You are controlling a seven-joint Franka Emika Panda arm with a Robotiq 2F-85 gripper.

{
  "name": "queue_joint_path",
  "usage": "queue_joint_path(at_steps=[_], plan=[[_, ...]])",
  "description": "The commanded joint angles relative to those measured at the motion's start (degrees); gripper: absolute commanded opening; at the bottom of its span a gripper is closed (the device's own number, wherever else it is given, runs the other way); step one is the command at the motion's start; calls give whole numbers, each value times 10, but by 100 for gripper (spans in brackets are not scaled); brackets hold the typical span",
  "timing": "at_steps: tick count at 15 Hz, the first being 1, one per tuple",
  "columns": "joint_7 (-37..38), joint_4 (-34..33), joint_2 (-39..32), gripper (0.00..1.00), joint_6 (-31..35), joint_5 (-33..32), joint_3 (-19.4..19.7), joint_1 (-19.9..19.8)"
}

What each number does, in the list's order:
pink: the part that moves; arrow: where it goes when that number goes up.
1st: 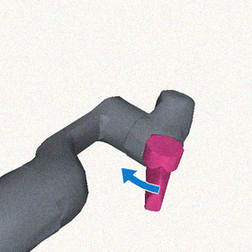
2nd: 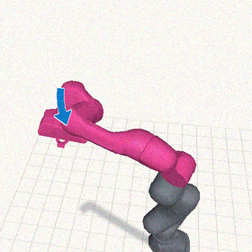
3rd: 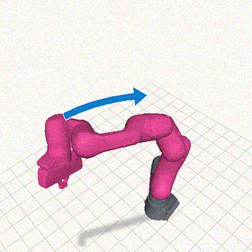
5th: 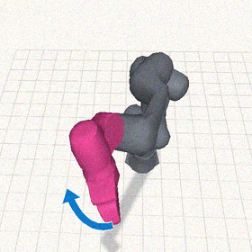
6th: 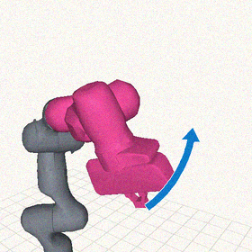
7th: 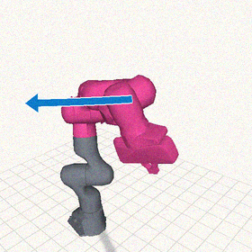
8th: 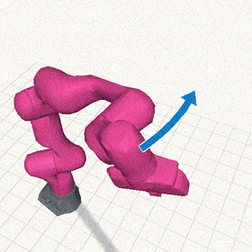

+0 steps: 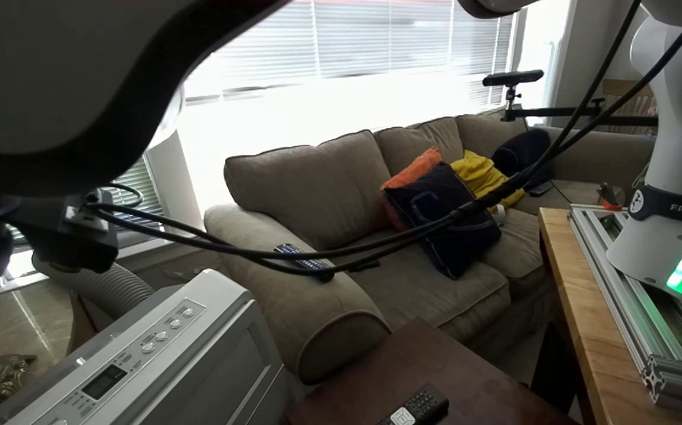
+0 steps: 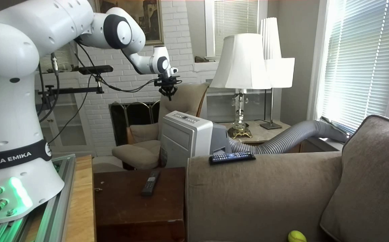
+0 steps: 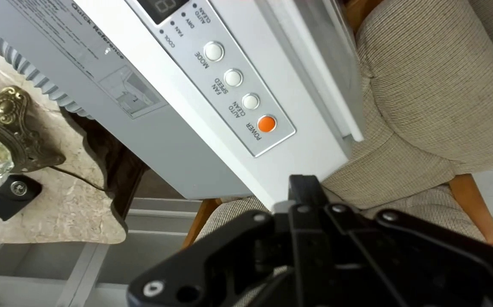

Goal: Press a button on the aircon to switch it on

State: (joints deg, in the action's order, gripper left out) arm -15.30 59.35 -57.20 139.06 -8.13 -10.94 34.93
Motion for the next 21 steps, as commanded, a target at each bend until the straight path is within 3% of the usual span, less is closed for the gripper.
queue_joint_path(at_steps=[1,10,18,19,21], plan=[[23,-63,-47,0,-1,-19,16,13],[18,-85,-87,0,-3,-7,56,34],[20,-109,-116,0,26,-1,57,43],[22,-111,-116,26,28,-1,57,44],[28,-98,-99,32,29,-2,60,43]])
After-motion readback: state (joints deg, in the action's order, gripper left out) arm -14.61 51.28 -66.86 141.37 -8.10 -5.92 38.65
